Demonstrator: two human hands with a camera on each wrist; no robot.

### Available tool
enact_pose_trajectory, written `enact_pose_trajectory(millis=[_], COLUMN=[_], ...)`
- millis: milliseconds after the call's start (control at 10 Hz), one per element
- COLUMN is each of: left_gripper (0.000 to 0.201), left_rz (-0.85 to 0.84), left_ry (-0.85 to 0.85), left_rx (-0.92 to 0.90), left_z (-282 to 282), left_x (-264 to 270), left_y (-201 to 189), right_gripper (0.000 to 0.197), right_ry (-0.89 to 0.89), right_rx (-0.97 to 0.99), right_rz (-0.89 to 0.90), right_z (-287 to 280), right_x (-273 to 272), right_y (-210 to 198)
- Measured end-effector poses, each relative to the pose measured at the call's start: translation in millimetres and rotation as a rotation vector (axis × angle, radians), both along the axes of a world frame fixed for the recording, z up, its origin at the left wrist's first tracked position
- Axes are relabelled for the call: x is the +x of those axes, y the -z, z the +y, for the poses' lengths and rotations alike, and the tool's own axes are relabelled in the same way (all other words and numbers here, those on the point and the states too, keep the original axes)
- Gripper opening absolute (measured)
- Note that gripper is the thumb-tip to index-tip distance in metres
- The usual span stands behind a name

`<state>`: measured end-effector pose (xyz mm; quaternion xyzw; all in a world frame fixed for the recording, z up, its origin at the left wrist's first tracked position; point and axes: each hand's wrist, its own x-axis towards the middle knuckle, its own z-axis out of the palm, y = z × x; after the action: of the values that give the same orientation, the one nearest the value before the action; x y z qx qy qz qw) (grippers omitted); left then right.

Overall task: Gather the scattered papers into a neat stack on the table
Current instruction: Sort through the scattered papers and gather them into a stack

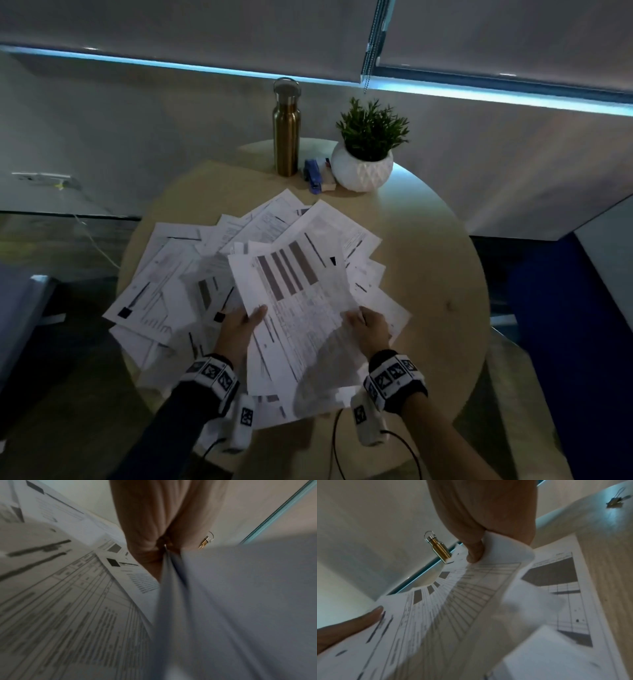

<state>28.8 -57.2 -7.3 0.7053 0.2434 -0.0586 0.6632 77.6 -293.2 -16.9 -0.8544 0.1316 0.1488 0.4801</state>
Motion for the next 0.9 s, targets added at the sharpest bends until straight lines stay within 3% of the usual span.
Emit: enact_pose_trajectory(millis=[100, 200, 300, 400, 500, 600, 700, 800, 900], left_gripper=[0.029, 0.037, 0.025, 0.025, 0.031, 0.036, 0.092, 0.101, 0.087], left_rz=[-0.033, 0.035, 0.065, 0.066, 0.079, 0.058, -0.020, -0.037, -0.071], left_ry=[-0.042, -0.082, -0.122, -0.259, -0.238, -0.063, 0.058, 0.110, 0.139], left_rx=[0.024, 0.019, 0.065, 0.156, 0.168, 0.161, 0.152, 0.058, -0.015], left_z=[3, 7, 8, 7, 8, 11, 22, 26, 29], left_x=[-9, -12, -15, -15, -16, -22, -29, -31, -35], left_y=[11, 18, 25, 23, 19, 18, 18, 5, -6], right_gripper=[0.014, 0.015, 0.019, 0.027, 0.022, 0.033, 0.016, 0.063, 0.077], right_ry=[0.120, 0.233, 0.254, 0.148, -0.098, -0.175, -0.097, -0.028, -0.102], right_rx=[0.045, 0.044, 0.064, 0.093, -0.103, -0.138, -0.058, 0.110, 0.443], right_rz=[-0.018, 0.016, 0.138, 0.341, 0.391, 0.404, 0.270, 0.141, 0.187], right_z=[11, 13, 14, 16, 9, 7, 5, -1, 0], right_x=[-2, -3, -5, -10, -12, -13, -12, -12, -8], right_y=[8, 19, 27, 34, 38, 35, 40, 23, -16])
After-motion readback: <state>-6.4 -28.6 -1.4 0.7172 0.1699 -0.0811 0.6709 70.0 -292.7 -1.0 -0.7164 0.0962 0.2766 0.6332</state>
